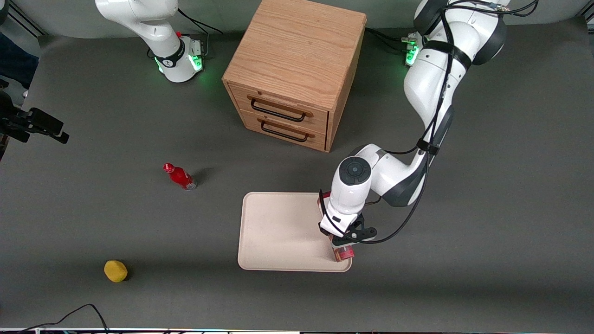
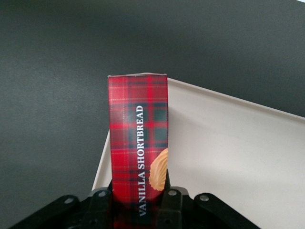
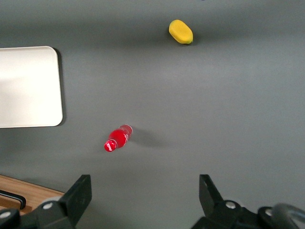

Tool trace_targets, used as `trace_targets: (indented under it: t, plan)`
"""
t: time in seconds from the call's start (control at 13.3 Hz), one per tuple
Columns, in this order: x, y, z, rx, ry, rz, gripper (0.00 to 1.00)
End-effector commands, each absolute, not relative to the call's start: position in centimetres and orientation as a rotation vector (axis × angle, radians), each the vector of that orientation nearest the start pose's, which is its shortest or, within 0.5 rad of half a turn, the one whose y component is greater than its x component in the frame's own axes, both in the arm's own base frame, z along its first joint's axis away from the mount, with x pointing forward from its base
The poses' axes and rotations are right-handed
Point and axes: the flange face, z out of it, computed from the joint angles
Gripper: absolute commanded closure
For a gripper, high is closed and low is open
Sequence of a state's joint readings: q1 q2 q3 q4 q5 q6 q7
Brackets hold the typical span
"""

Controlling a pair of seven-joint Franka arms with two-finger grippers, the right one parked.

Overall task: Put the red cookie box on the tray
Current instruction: 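Lower the held cookie box onto the tray and open the left gripper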

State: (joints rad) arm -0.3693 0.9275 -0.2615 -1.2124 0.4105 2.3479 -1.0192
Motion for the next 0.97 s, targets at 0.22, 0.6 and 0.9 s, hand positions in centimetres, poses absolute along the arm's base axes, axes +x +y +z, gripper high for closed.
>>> trace_targets:
  t: [0.22, 0.6, 0.9]
  plan:
    - [66.9, -41.3, 23.5, -3.183, -0.371, -0.433, 0.26]
    - [67.0, -41.2, 23.9, -3.186, -0.370, -0.447, 0.00]
    - [67.6, -40.0, 27.6, -3.166, -0.392, -0.450, 0.00]
